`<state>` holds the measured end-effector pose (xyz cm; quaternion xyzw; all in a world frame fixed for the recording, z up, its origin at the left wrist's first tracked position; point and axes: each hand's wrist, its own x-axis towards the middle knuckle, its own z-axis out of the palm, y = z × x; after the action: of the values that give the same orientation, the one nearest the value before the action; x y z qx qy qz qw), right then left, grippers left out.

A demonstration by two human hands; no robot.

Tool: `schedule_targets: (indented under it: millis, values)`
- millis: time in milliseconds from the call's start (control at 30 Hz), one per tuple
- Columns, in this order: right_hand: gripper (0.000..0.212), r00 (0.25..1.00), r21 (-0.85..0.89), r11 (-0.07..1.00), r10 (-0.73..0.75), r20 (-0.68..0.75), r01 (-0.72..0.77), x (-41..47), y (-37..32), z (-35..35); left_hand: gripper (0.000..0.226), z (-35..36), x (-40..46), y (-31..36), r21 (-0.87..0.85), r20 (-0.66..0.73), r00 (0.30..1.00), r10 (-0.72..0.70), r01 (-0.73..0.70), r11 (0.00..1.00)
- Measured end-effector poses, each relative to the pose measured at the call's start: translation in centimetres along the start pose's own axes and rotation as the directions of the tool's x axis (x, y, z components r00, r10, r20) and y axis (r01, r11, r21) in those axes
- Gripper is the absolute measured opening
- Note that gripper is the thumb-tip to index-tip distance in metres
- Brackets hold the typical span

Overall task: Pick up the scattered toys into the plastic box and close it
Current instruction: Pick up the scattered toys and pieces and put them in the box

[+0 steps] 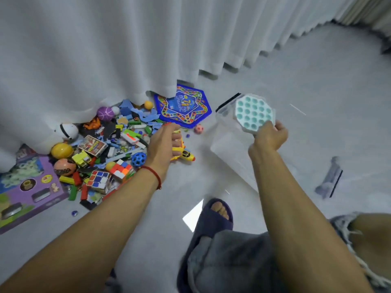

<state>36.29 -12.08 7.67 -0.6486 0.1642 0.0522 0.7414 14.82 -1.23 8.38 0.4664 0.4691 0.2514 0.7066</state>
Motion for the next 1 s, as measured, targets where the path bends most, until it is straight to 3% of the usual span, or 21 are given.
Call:
schedule_targets:
  millis: [67, 167, 233, 300, 367, 433, 467, 533, 600, 667, 733, 800, 867, 1000]
  values:
    - [0.023, 0.991, 0.066, 0.989, 0.133, -0.028, -0.131, 2.2, -1.7, -1.6, 0.033, 0.2, -0.9, 0.1, 0.031, 0.038, 0.999, -0.001, 0.000, 1.000]
    - [0.026, 0.954, -0.066, 0.969, 0.247, 0.168, -0.239, 3.5, -2.1, -3.3, 0.038, -0.4, -1.8, -0.3, 0.014, 0.060, 0.998, -0.025, 0.024, 1.000]
    - [0.038, 0.944, -0.092, 0.965, 0.261, 0.201, -0.247, 3.2, -1.6, -3.0, 0.041, -1.4, -2.0, -0.8, 0.048, 0.038, 0.998, -0.043, 0.041, 0.998]
    - [0.033, 0.956, -0.053, 0.980, 0.200, 0.213, -0.193, 1.6, -1.3, -1.8, 0.035, -2.8, -1.9, -1.4, 0.084, -0.007, 0.998, -0.065, 0.065, 0.994]
    - [0.025, 0.949, -0.122, 0.992, 0.074, 0.307, -0.038, -0.3, -1.2, 0.4, 0.030, -4.2, -1.4, -1.9, 0.096, -0.068, 0.995, -0.076, 0.082, 0.992]
    - [0.025, 0.848, -0.238, 0.948, -0.056, 0.527, 0.210, -2.1, -1.3, 3.0, 0.026, -5.6, -0.6, -2.3, 0.101, -0.127, 0.988, -0.090, 0.103, 0.990]
    - [0.024, 0.755, -0.296, 0.899, -0.056, 0.654, 0.324, -3.0, -1.6, 4.2, 0.024, -6.1, -0.3, -2.4, 0.094, -0.146, 0.984, -0.099, 0.114, 0.989]
    - [0.019, 0.531, -0.461, 0.714, 0.146, 0.835, 0.527, -4.2, -1.9, 6.6, 0.021, -7.0, 0.7, -2.8, 0.085, -0.167, 0.979, -0.114, 0.129, 0.988]
    - [0.021, 0.343, -0.544, 0.350, 0.493, 0.799, 0.763, -4.9, -1.6, 8.8, 0.017, -7.4, 1.7, -3.1, 0.134, -0.168, 0.981, -0.099, 0.122, 0.983]
    - [0.030, 0.257, -0.348, -0.017, 0.708, 0.657, 0.937, -5.1, -0.2, 10.4, 0.014, -7.5, 3.0, -3.6, 0.241, -0.152, 0.987, -0.050, 0.086, 0.967]
    - [0.037, 0.191, -0.056, -0.201, 0.755, 0.627, 0.978, -4.9, 2.2, 11.5, 0.019, -7.7, 4.6, -4.4, 0.416, -0.150, 0.989, -0.010, 0.072, 0.907]
    - [0.042, 0.160, 0.027, -0.241, 0.720, 0.676, 0.970, -4.4, 4.9, 11.9, 0.024, -7.9, 6.2, -5.6, 0.566, -0.153, 0.988, -0.024, 0.108, 0.817]
    - [0.052, 0.185, -0.025, -0.239, 0.675, 0.714, 0.971, -3.3, 8.2, 12.1, 0.026, -7.7, 7.5, -6.7, 0.619, -0.146, 0.987, -0.074, 0.149, 0.771]
    - [0.073, 0.355, -0.266, -0.235, 0.589, 0.726, 0.935, -2.0, 14.5, 11.0, 0.028, -5.5, 9.5, -8.3, 0.531, -0.131, 0.974, -0.186, 0.227, 0.816]
